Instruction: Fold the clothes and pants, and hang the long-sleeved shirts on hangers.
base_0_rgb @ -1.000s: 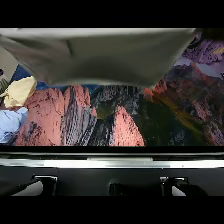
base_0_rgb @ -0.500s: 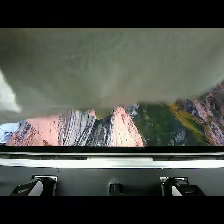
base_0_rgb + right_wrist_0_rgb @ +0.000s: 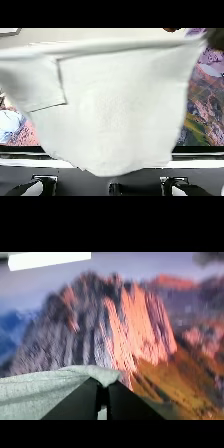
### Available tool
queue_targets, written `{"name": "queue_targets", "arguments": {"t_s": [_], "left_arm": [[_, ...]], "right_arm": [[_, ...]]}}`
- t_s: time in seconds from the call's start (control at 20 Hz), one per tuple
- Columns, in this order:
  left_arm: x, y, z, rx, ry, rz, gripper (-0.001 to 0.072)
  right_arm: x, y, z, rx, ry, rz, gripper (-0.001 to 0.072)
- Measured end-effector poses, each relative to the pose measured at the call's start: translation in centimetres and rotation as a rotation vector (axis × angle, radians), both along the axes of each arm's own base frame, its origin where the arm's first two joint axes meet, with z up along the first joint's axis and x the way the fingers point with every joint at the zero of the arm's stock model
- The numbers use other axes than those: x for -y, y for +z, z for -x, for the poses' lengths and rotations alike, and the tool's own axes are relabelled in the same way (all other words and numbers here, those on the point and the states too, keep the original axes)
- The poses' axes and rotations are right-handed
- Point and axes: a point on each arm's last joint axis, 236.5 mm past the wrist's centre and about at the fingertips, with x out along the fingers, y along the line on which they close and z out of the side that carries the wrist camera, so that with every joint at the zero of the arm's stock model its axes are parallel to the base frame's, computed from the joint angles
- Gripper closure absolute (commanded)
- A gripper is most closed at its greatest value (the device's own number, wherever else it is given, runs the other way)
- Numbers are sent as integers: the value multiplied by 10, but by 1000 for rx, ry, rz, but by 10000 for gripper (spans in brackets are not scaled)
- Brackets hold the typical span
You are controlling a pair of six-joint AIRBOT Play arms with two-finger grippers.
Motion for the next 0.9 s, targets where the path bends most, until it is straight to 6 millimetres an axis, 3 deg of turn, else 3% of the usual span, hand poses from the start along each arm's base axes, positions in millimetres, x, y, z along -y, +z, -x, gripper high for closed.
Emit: {"name": "queue_targets", "arguments": {"t_s": [0.2, 0.35, 0.45, 0.6, 0.75, 0.9], "left_arm": [[7, -142, -94, -235, -80, 49, 689], [13, -220, -152, -265, -91, 62, 689], [16, -243, -183, -222, -89, 56, 689], [16, -259, -206, -180, -83, 49, 689], [19, -274, -203, -225, -107, 41, 688], [24, -295, -180, -349, -142, 43, 688]], "right_arm": [[2, -131, -74, -247, -9, 0, 677], [3, -206, -118, -305, -16, -5, 677], [4, -233, -139, -296, -21, -6, 677], [5, -257, -156, -282, -24, -5, 677], [6, -271, -156, -312, -25, -2, 677], [6, -290, -140, -408, -22, 2, 677]]}}
